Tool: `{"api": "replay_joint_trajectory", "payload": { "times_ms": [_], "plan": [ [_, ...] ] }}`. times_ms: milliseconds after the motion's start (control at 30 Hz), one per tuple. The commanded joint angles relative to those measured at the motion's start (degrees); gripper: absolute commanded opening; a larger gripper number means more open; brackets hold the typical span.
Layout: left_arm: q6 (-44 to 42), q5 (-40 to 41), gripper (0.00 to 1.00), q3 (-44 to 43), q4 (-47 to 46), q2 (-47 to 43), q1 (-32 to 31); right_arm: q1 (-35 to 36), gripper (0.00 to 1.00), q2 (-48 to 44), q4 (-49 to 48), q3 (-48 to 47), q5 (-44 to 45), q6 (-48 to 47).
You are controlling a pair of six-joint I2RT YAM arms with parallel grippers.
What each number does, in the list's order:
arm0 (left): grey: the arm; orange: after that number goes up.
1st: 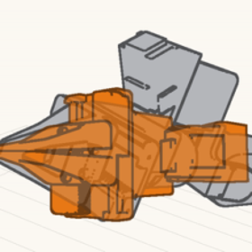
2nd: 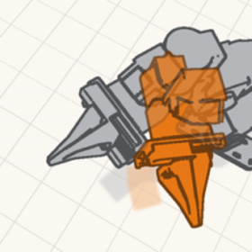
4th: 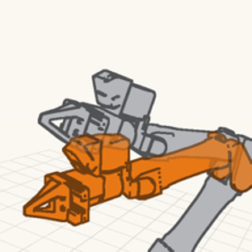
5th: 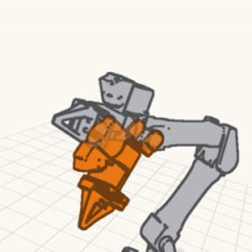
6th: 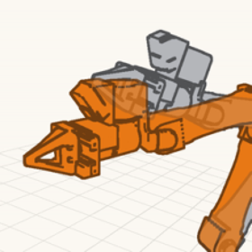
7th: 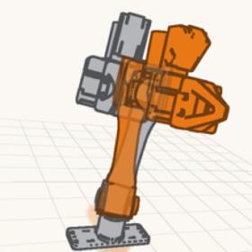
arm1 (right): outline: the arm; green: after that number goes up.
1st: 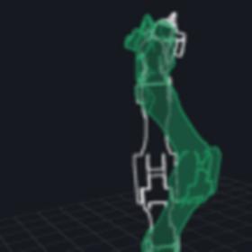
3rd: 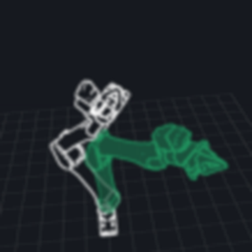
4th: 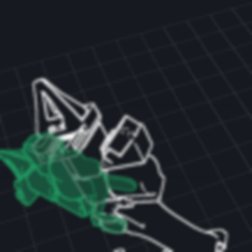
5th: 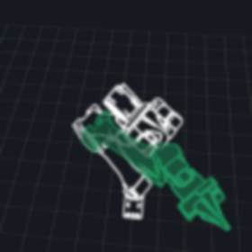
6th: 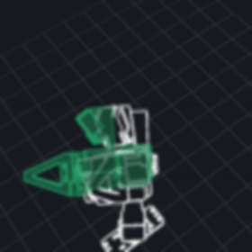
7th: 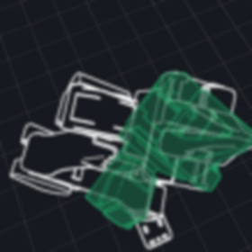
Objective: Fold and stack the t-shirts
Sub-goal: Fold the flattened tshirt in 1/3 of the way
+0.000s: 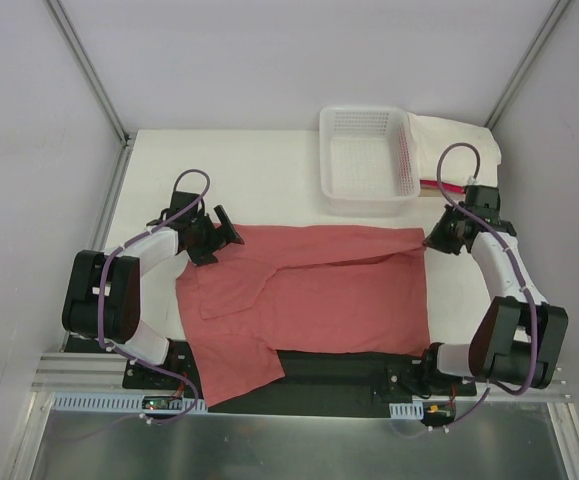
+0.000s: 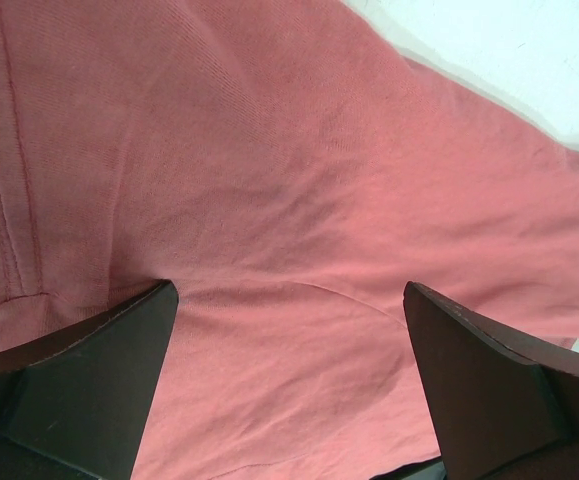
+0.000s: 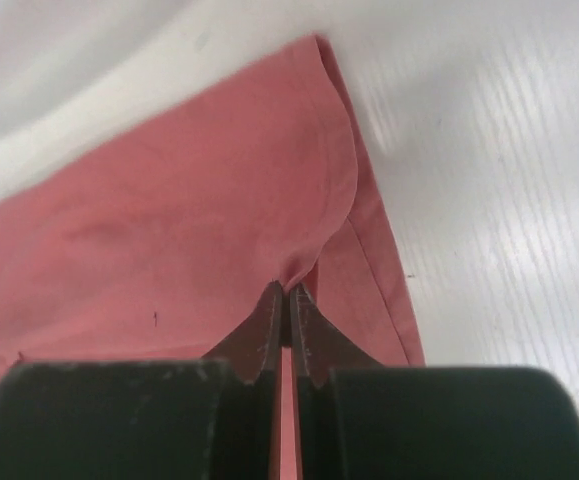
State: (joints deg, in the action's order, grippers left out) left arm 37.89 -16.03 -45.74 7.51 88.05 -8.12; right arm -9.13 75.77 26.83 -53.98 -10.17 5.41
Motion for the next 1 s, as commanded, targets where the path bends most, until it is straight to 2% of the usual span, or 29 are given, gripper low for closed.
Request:
{"api": "replay_joint_trajectory", "payload": {
  "times_ms": [0, 33, 100, 133, 167, 267, 300, 467, 500, 633, 767, 967],
  "plan": [
    [-1.85, 1.18, 0.99, 1.35, 2.34, -0.33, 0.82, -0.02, 0.01, 2.19, 1.73, 6.06, 0.13, -2.26],
    [-1.85, 1.27, 0.99, 1.35, 2.34, -0.51, 0.82, -0.02, 0.09, 2.45, 4.0, 6.68, 2.33, -1.29],
    [-1.94, 1.44, 0.99, 1.35, 2.25, -0.51, 0.82, -0.02, 0.19, 4.55, 7.78, 6.87, 8.9, 0.9],
    [-1.94, 1.53, 0.99, 1.26, 2.34, -0.6, 0.82, -0.02, 0.32, 5.09, 9.8, 7.04, 9.81, 1.27],
    [-1.94, 1.36, 0.99, 1.26, 2.34, -0.6, 0.82, -0.02, 0.39, 5.35, 10.17, 7.3, 12.09, 1.53],
    [-2.03, 1.62, 0.99, 1.0, 2.69, -0.77, 0.82, -0.02, 0.45, 4.39, 10.44, 7.66, 12.81, 2.32],
    [-2.03, 1.71, 0.99, 1.0, 2.77, -0.86, 0.82, -0.02, 0.5, 3.17, 10.35, 7.22, 11.33, 2.32],
    [-2.12, 2.06, 0.99, 0.82, 3.39, -1.83, 0.91, 0.25, 0.54, -1.32, 9.74, 5.29, 1.23, 1.62],
    [-2.12, 2.06, 0.99, 0.74, 3.48, -1.92, 0.83, 0.42, 0.54, -2.37, 8.43, 5.11, -3.4, 1.62],
    [-2.12, 1.97, 0.99, 0.3, 4.0, -2.36, 0.82, 3.92, 0.58, -2.12, 4.99, 4.14, -11.7, 2.06],
    [-1.94, 2.67, 0.99, 0.47, 4.36, -2.36, 0.91, 6.66, 0.58, 1.83, 1.13, 4.05, -12.41, 3.9],
    [-1.94, 3.9, 0.99, 0.39, 4.88, -1.39, 1.09, 5.79, 0.58, 11.32, 0.85, 1.77, -2.67, 5.4]
  ]
}}
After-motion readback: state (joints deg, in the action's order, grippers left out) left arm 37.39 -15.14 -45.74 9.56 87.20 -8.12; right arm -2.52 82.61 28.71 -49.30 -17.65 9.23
